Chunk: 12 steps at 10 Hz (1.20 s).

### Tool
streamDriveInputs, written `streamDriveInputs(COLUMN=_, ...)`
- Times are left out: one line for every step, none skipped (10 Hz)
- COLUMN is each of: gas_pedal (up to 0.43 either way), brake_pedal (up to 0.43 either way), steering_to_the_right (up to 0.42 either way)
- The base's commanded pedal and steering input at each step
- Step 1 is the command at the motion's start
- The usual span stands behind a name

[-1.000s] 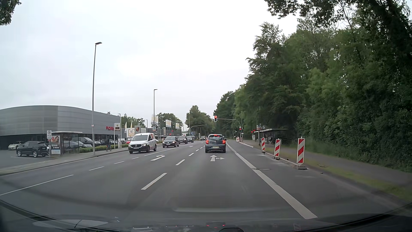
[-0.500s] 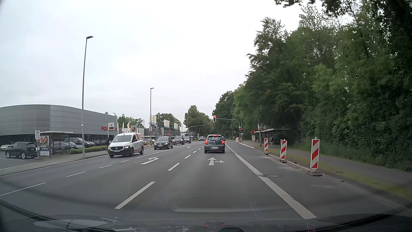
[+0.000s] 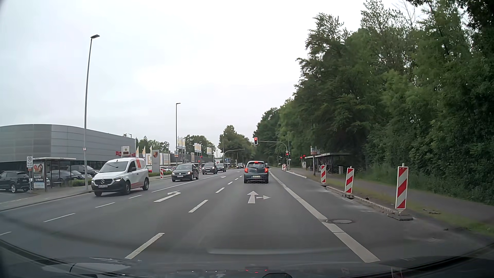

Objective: Follow the waypoints while adhering to traffic rules and regulations

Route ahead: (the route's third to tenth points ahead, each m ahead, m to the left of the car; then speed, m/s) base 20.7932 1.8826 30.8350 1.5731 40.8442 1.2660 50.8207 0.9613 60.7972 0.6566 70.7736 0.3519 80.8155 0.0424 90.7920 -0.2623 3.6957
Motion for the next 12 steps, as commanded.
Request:
streamDriveInputs(gas_pedal=0.079, brake_pedal=0.0, steering_to_the_right=0.007)
streamDriveInputs(gas_pedal=0.079, brake_pedal=0.0, steering_to_the_right=0.006)
streamDriveInputs(gas_pedal=0.067, brake_pedal=0.0, steering_to_the_right=0.005)
streamDriveInputs(gas_pedal=0.067, brake_pedal=0.0, steering_to_the_right=0.005)
streamDriveInputs(gas_pedal=0.067, brake_pedal=0.0, steering_to_the_right=0.004)
streamDriveInputs(gas_pedal=0.067, brake_pedal=0.0, steering_to_the_right=0.004)
streamDriveInputs(gas_pedal=0.067, brake_pedal=0.0, steering_to_the_right=0.002)
streamDriveInputs(gas_pedal=0.067, brake_pedal=0.0, steering_to_the_right=0.0)
streamDriveInputs(gas_pedal=0.067, brake_pedal=0.0, steering_to_the_right=0.0)
streamDriveInputs(gas_pedal=0.067, brake_pedal=0.0, steering_to_the_right=0.0)
streamDriveInputs(gas_pedal=0.067, brake_pedal=0.0, steering_to_the_right=0.0)
streamDriveInputs(gas_pedal=0.067, brake_pedal=0.0, steering_to_the_right=0.0)
